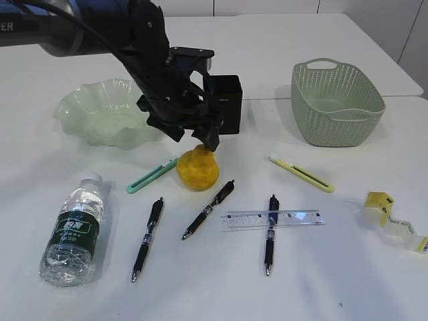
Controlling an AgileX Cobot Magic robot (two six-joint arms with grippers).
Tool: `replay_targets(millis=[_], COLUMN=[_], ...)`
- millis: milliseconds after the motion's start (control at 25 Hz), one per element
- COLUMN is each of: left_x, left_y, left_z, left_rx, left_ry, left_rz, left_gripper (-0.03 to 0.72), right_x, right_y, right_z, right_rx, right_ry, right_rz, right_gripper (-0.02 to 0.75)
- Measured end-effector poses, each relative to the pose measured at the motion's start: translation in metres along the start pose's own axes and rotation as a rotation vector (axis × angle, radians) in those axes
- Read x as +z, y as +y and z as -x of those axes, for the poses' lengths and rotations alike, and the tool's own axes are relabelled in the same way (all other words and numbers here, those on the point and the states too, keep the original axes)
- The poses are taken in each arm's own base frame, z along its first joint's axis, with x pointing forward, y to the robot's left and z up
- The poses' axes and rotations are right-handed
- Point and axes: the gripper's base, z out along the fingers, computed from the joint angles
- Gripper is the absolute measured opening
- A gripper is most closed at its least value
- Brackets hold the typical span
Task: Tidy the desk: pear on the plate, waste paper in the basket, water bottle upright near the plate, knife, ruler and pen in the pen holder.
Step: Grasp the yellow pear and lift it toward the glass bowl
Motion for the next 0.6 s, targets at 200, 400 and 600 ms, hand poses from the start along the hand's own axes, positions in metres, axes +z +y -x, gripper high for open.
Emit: replay_targets(millis=[200, 400, 600], left_x=[0.007, 0.015, 0.021], left_y=[-0.011, -0.012, -0.009], left_z=[-0.002, -0.004, -0.006], left_rx=[0.023, 0.034, 0.029], left_ry=[0.010, 0.022, 0.030], left_rz=[0.001, 0.020, 0.046], left_gripper=[0.581, 0.581, 0.579], right_x=[0.003, 0.005, 0.005], right_y=[0.000, 0.000, 0.000], right_z=[0.001, 0.001, 0.001], right_rx=[0.000, -0.001, -0.001], right_ry=[0.009, 0.019, 0.019], right_rz=[0.000, 0.000, 0.000], right_gripper=[0.387, 0.387, 0.387])
